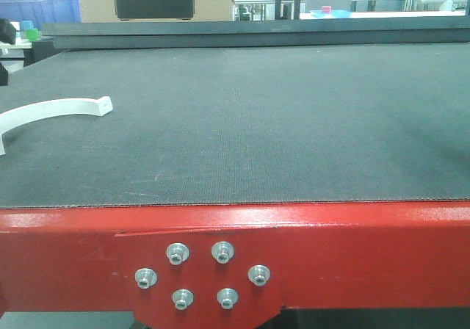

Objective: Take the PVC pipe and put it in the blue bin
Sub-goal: 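Close the left gripper on the edge of the other pipe piece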

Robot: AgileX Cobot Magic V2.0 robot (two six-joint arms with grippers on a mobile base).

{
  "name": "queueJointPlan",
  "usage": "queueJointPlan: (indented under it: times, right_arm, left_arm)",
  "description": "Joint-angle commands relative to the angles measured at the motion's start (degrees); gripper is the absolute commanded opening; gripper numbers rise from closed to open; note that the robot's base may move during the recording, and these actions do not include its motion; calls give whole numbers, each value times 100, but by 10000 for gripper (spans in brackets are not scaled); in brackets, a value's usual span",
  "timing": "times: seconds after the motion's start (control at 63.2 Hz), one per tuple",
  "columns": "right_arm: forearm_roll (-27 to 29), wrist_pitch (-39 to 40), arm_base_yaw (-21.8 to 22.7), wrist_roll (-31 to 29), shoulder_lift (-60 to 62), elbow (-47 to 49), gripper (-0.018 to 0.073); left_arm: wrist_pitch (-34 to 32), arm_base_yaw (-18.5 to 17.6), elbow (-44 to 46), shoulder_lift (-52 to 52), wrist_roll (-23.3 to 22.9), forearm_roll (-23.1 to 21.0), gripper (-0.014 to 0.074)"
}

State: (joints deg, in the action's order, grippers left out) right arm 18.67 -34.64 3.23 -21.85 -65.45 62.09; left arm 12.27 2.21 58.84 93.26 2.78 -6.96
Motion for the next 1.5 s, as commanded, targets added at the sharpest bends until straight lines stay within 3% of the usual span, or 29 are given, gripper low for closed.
queueJointPlan:
  times: [0.0, 0.633, 1.346, 1.488]
  right_arm:
    - [18, -10, 3, -24, 67, 20, -168]
    - [18, -70, 3, -24, 239, 20, -168]
    - [18, 217, 3, -24, 239, 20, -168]
    - [18, 229, 3, -24, 239, 20, -168]
  left_arm:
    - [3, 14, 144, 157, -11, -35, 265]
    - [176, 190, 528, 970, -11, 106, 265]
    - [-275, 190, 528, 1387, -11, 117, 265]
    - [-284, 190, 528, 1387, -11, 117, 204]
